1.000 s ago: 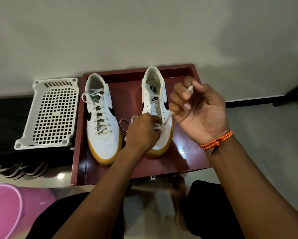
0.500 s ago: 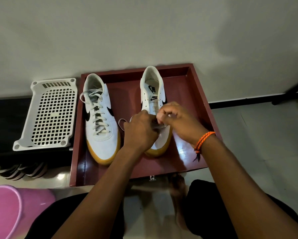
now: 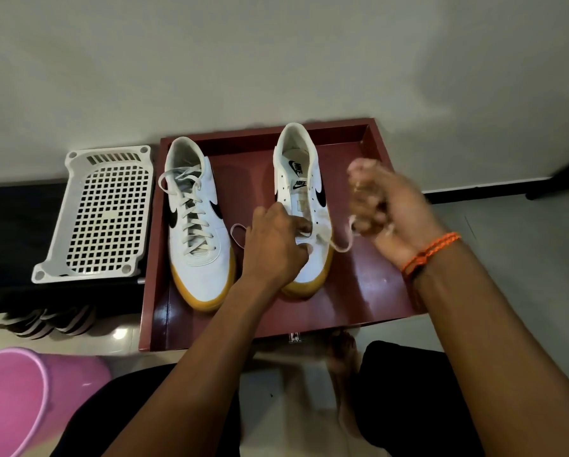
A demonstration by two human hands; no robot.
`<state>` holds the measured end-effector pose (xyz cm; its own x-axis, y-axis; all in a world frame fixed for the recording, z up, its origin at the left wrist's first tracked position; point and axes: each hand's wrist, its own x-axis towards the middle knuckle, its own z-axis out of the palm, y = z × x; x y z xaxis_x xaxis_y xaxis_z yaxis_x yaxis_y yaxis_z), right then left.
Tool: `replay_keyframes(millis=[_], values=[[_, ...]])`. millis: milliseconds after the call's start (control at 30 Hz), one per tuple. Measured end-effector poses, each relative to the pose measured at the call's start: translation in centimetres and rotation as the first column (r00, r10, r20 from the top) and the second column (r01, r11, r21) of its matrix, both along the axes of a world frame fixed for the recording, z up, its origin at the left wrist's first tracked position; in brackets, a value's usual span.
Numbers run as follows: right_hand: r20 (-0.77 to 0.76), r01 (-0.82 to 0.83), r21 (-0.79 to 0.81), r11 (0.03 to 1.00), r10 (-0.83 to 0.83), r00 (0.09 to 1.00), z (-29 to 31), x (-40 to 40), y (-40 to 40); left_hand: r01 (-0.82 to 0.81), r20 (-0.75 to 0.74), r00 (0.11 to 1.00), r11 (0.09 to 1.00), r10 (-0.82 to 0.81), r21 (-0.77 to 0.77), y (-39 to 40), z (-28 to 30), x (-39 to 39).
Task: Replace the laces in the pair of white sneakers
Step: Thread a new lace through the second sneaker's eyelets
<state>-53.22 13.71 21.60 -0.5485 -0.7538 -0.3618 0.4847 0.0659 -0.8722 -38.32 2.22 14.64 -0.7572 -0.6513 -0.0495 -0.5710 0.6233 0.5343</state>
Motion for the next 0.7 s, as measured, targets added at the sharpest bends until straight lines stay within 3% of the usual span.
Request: replay_keyframes(millis=[33,67,100,133,233,300,333,433,533,633,700], values=[[-0.349,0.072,0.296,0.953,0.037,0.936,-1.4,0.1,-0.1,0.003,0.013,1.0,1.0,-0.003,-0.024,0.0,-0.2,0.1],[-0.581,0.137,0.504,0.852,0.218,0.784,-2.9,0.3,-0.2,0.007,0.021,1.0,0.999,-0.006,-0.045,0.0,-0.3,0.1],[-0.632,0.135,0.65,0.748,0.434,0.641,-4.2,1.0,-0.3,0.012,0.017,1.0,0.998,-0.011,-0.063,0.0,-0.4,0.1],[-0.596,0.09,0.737,0.67,0.581,0.554,-5.3,1.9,-0.4,0.017,0.005,1.0,0.997,-0.016,-0.07,-0.1,-0.5,0.0],[-0.621,0.004,0.696,0.718,0.6,0.504,-6.4,2.9,-1.0,0.024,-0.013,1.0,0.998,-0.025,-0.052,-0.6,-0.8,0.1],[-0.65,-0.084,0.596,0.799,0.541,0.534,-5.3,2.6,-1.4,0.027,-0.053,0.998,0.999,-0.028,-0.032,-0.6,-0.8,0.2],[-0.629,-0.155,0.514,0.844,0.494,0.6,-4.3,2.6,-1.4,0.031,-0.065,0.997,0.999,-0.034,-0.037,-0.6,-0.8,0.2],[-0.429,-0.32,0.159,0.934,0.357,0.83,-1.4,2.7,-1.1,0.035,-0.043,0.998,0.999,-0.037,-0.035,-0.7,-0.5,0.2],[-0.245,-0.324,-0.109,0.94,0.29,0.925,0.4,2.9,-0.5,0.037,-0.036,0.999,0.999,-0.039,-0.038,-0.7,-0.4,0.1],[-0.073,-0.221,-0.163,0.962,0.212,0.975,0.4,2.3,-0.6,-0.001,-0.095,0.995,1.0,0.002,0.013,-0.4,-0.2,0.3],[-0.125,-0.139,-0.01,0.99,0.137,0.983,-0.5,1.7,-0.8,-0.029,-0.15,0.988,0.999,0.036,0.045,-0.3,-0.1,0.5]])
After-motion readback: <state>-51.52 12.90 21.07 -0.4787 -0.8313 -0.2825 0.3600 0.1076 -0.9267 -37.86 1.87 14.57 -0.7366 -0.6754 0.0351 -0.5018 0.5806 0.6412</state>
